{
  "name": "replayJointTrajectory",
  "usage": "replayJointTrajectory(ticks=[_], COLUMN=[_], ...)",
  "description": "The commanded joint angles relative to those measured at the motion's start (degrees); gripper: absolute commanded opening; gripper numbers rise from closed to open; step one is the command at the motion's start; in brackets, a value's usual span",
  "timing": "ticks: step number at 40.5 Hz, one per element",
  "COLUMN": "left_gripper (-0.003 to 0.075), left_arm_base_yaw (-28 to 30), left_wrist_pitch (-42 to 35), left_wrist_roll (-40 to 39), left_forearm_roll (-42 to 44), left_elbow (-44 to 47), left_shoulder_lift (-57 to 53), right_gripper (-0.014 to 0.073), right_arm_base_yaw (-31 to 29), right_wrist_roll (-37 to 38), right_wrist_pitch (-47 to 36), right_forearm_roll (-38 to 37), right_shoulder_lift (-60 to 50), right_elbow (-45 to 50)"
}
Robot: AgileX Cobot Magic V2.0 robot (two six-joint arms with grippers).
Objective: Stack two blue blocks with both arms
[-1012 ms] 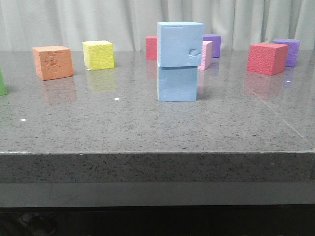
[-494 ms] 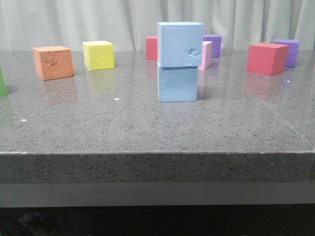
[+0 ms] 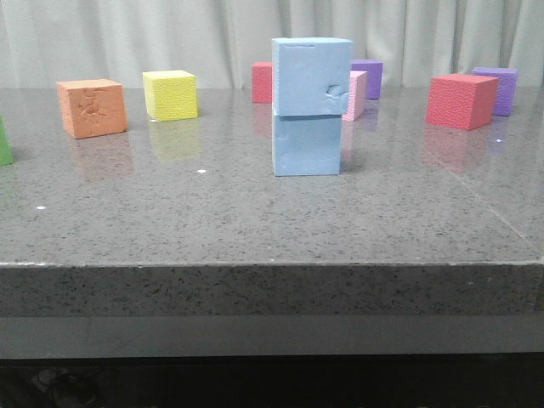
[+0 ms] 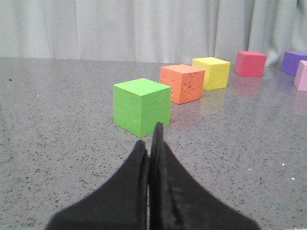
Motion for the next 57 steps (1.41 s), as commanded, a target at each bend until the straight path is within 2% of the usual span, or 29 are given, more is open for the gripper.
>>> replayJointTrajectory(ticks=[1,24,28,35,41,50,57], left_gripper=[-0.0018,-0.0018,-0.0018,-0.0018,-0.0018,-0.0018,-0.0018], left_arm_base_yaw=[-0.50,-0.50,-0.50,-0.50,-0.50,-0.50,-0.50], left_wrist_pitch=[-4.79,-4.79,-4.79,-4.79,-4.79,-4.79,-4.79], left_wrist_roll=[-0.72,-0.72,-0.72,-0.72,-0.72,-0.72,-0.72], left_forearm_roll=[-0.23,-0.23,-0.23,-0.23,-0.23,-0.23,-0.23], left_elbow=[2.04,2.04,2.04,2.04,2.04,2.04,2.04], left_shoulder_lift=[-1.42,-1.31,-1.31,-1.31,-1.31,-1.31,-1.31], right_gripper=[-0.0069,-0.0069,-0.0069,-0.0069,-0.0069,-0.0069,-0.0069], right_arm_base_yaw=[-0.18,-1.07,-5.96,-16.18,-20.50,-23.79,-23.99], right_wrist_roll=[-0.12,-0.19,-0.19,-0.19,-0.14,-0.14,-0.14], right_wrist_pitch=[-3.93,-5.01,-12.76,-33.53,-46.08,-53.94,-53.27], right_forearm_roll=[-0.93,-1.15,-1.15,-1.15,-1.15,-0.35,0.00], right_shoulder_lift=[0.36,-1.06,-5.47,-16.40,-24.44,-28.55,-28.55], right_elbow=[-1.43,-0.42,5.01,20.86,32.93,42.06,41.98])
